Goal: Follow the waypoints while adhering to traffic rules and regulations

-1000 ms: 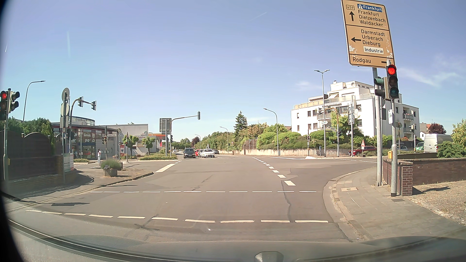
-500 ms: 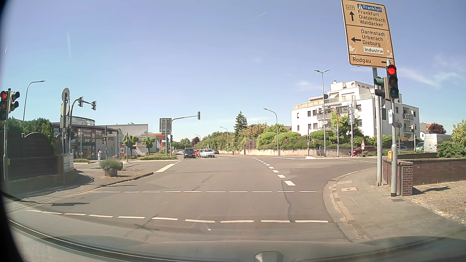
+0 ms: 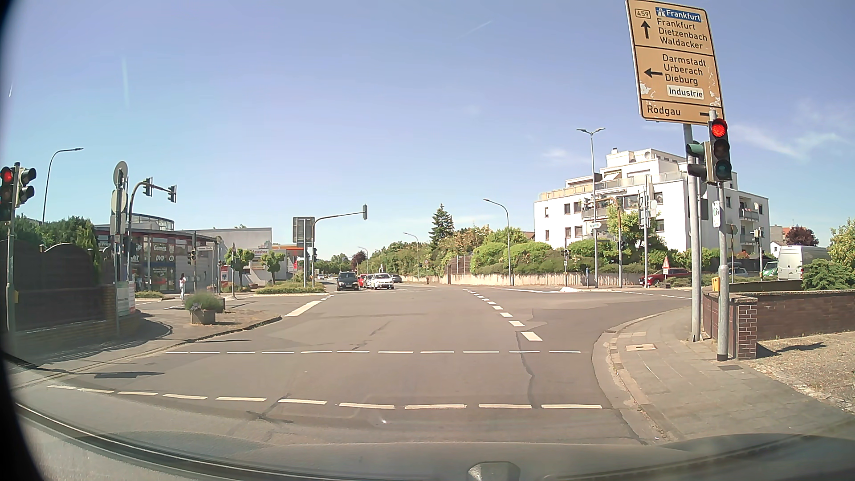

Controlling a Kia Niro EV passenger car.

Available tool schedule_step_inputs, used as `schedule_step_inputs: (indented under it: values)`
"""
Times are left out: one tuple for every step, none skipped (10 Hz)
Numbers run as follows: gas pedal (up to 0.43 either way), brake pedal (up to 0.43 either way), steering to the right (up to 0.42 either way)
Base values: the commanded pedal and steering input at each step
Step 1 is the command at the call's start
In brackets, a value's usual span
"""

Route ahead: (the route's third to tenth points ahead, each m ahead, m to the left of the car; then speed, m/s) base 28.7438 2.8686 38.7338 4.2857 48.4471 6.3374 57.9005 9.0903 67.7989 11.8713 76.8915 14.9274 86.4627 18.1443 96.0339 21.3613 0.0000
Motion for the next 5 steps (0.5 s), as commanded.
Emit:
schedule_step_inputs:
  values:
    - [0.000,0.366,-0.005]
    - [0.000,0.366,-0.005]
    - [0.000,0.366,-0.005]
    - [0.000,0.366,-0.005]
    - [0.000,0.366,-0.005]
